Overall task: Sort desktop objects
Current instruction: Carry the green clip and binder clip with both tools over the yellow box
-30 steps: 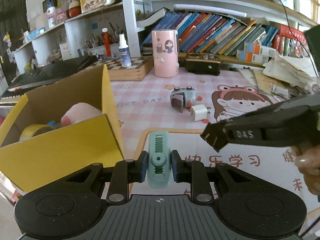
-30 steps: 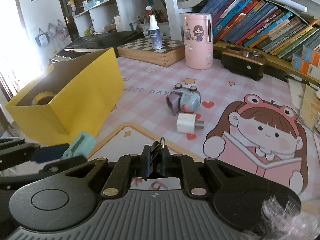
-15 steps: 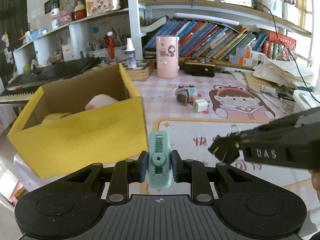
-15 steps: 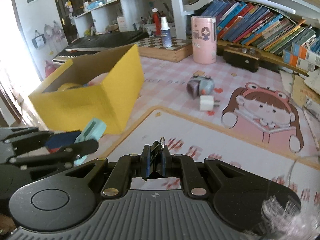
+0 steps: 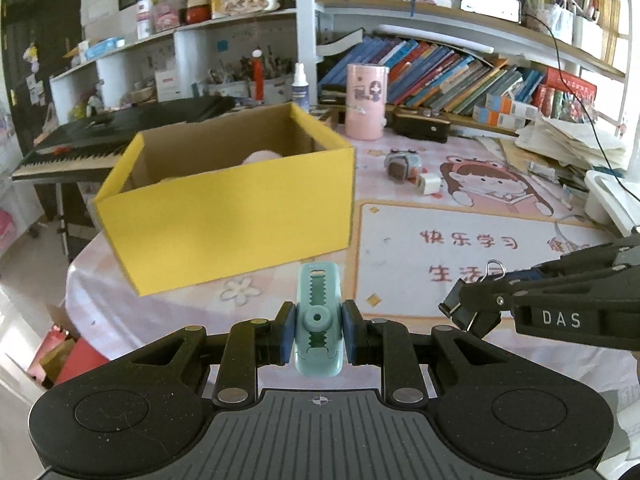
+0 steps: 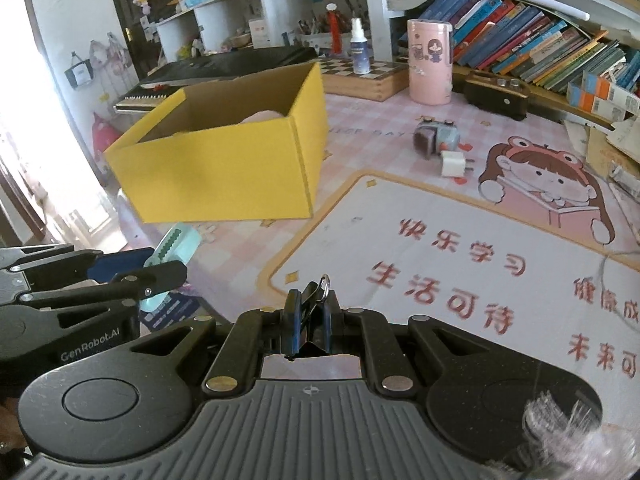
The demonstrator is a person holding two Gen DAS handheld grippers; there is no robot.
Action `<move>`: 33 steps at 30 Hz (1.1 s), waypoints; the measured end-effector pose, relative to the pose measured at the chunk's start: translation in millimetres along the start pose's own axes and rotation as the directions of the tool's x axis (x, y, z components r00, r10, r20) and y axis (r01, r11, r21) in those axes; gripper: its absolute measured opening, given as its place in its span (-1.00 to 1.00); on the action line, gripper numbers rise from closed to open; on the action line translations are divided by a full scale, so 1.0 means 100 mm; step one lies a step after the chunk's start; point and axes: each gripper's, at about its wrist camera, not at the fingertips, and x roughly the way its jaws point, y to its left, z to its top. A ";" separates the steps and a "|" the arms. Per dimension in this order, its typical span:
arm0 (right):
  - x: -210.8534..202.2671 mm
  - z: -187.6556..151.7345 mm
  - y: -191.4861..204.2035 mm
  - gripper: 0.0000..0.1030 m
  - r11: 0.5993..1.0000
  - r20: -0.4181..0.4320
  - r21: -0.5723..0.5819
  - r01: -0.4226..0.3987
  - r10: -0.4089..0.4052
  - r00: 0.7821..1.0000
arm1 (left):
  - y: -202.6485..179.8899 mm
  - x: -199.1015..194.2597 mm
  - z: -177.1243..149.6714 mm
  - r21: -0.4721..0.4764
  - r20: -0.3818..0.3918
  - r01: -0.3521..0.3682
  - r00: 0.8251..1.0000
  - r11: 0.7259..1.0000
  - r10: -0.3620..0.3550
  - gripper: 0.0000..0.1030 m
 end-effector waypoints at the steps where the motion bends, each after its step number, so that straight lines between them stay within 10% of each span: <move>1: 0.00 -0.02 0.05 -0.80 1.000 -0.002 -0.003 -0.002 0.002 1.000 | 0.03 -0.02 -0.02 -0.004 -0.001 -0.004 1.000 1.000 0.004 -0.56; 33: 0.09 -0.16 1.03 -0.80 0.992 -0.014 -0.110 -0.063 0.062 0.998 | 0.70 -0.41 -0.36 -0.049 0.031 -0.032 0.999 0.998 0.034 -0.56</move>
